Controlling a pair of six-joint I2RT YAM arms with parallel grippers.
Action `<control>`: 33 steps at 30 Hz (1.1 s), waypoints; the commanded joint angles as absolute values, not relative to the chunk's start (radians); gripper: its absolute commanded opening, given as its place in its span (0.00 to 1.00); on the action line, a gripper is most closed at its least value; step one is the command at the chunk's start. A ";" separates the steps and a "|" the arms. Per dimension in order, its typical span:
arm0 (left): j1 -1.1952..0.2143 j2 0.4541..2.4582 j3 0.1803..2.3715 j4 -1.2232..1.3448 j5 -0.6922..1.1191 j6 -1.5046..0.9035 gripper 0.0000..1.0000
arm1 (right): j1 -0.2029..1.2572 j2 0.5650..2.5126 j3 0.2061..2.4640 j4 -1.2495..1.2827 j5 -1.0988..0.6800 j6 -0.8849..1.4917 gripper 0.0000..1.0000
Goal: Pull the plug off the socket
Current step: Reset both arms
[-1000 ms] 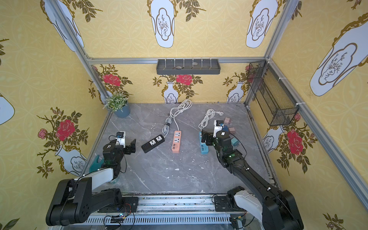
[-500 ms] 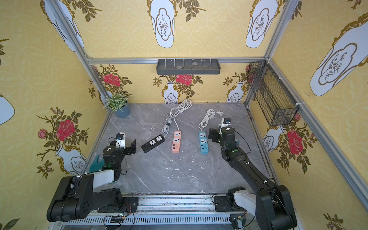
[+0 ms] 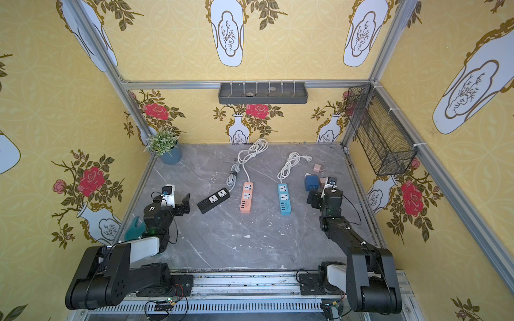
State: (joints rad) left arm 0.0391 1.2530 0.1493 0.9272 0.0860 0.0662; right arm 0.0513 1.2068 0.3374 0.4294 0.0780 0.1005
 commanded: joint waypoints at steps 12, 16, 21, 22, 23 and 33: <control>0.040 1.253 0.144 0.949 0.087 0.055 1.00 | 0.007 1.334 0.313 0.690 0.003 0.021 0.98; 0.040 1.253 0.144 0.950 0.087 0.055 1.00 | -0.024 1.345 0.325 0.683 -0.030 0.037 0.98; 0.040 1.253 0.144 0.950 0.087 0.055 1.00 | -0.093 1.428 0.189 1.011 -0.091 0.056 0.98; 0.040 1.253 0.144 0.950 0.087 0.055 1.00 | -0.095 1.437 0.185 1.033 -0.091 0.058 0.98; 0.040 1.253 0.144 0.949 0.087 0.056 1.00 | -0.095 1.437 0.187 1.026 -0.091 0.058 0.98; 0.040 1.253 0.142 0.952 0.087 0.055 1.00 | -0.095 1.439 0.185 1.028 -0.092 0.057 0.98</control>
State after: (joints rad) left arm 0.0391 1.2526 0.1490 0.9276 0.0860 0.0662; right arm -0.0944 1.4395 0.1844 0.9737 -0.0837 0.0521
